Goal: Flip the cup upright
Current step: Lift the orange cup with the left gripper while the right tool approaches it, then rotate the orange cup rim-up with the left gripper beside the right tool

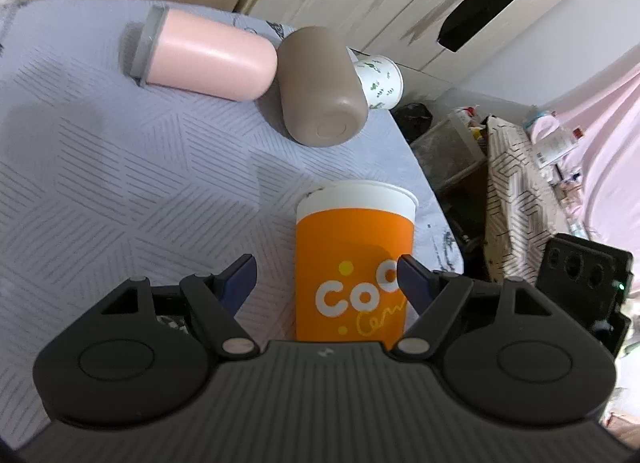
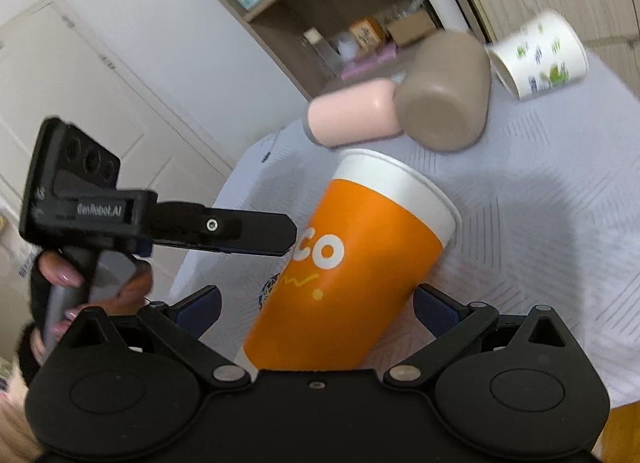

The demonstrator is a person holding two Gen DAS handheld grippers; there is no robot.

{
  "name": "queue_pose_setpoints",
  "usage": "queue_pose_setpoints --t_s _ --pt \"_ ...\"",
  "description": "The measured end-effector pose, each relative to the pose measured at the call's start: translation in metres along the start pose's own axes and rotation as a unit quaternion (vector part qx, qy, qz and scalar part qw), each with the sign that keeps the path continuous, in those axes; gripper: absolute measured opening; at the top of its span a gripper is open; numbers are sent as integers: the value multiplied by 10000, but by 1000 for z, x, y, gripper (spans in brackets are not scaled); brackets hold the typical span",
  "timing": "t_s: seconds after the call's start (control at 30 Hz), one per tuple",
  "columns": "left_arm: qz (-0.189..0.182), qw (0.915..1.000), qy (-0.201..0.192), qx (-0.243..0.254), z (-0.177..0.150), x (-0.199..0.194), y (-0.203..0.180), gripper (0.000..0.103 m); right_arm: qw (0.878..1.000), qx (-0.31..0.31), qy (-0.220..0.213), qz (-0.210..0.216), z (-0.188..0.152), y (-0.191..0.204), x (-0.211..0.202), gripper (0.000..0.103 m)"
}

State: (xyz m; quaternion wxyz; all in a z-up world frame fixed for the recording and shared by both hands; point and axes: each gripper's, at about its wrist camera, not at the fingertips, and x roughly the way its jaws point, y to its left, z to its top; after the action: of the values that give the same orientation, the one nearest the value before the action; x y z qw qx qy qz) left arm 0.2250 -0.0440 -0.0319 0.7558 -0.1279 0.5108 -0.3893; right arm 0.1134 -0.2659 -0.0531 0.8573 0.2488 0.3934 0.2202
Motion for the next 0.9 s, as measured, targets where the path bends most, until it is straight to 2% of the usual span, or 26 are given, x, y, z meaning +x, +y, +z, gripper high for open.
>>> queue_pose_setpoints --t_s 0.1,0.27,0.6,0.7,0.9 --pt "-189 9998 64 11 0 7 3 76 9998 142 127 -92 4 -2 5 103" --pt "-302 9995 134 16 0 15 4 76 9993 144 260 -216 7 -3 8 103" --pt "-549 9980 301 44 2 28 9 75 9963 552 657 25 12 -18 17 86" --pt "-614 9975 234 272 -5 24 4 69 9967 449 678 75 10 -16 16 86" --pt "-555 9973 35 486 -15 2 -3 68 9976 10 672 155 6 1 16 86"
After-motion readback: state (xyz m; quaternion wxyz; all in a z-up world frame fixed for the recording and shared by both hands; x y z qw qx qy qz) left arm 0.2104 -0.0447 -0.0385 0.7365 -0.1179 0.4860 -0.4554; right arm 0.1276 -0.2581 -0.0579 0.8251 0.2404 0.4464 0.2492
